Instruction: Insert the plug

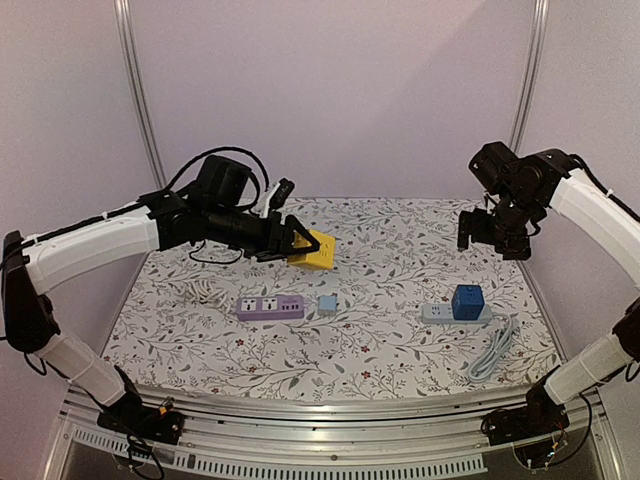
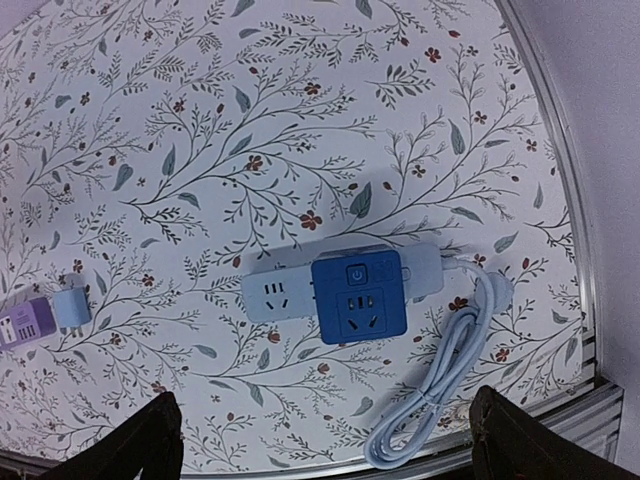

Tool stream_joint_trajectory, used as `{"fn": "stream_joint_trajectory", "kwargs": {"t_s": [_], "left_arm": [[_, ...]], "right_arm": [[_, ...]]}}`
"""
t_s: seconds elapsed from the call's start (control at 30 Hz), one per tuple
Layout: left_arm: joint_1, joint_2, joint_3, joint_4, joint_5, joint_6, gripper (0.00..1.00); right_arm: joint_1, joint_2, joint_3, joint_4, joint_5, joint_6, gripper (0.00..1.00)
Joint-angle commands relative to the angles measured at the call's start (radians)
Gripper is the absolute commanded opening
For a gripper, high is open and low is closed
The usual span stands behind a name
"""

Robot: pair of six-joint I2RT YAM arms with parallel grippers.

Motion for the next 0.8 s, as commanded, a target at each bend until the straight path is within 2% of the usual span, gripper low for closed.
{"fn": "stream_joint_trajectory", "kwargs": {"t_s": [0.0, 0.13, 0.4, 0.77], "left_arm": [[-0.011, 0.105, 0.112, -0.226, 0.016, -0.071, 0.0], [-0.011, 0.157, 0.158, -0.292, -0.007, -0.128, 0.0], [-0.014, 0.162, 0.214, -0.369, -0.022, -0.189, 0.0], [-0.017, 0.157, 0.211, -0.405, -0.017, -0.189, 0.0]], "right_arm": [[0.001, 0.044, -0.069, -0.227, 0.149, -0.055, 0.99], [-0.008, 0.087, -0.134, -0.146, 0.124, -0.093, 0.99], [-0.057, 0.163, -0.238, 0.034, 0.025, -0.157, 0.98], [-0.063, 0.247, -0.301, 0.152, -0.032, -0.238, 0.88]]}}
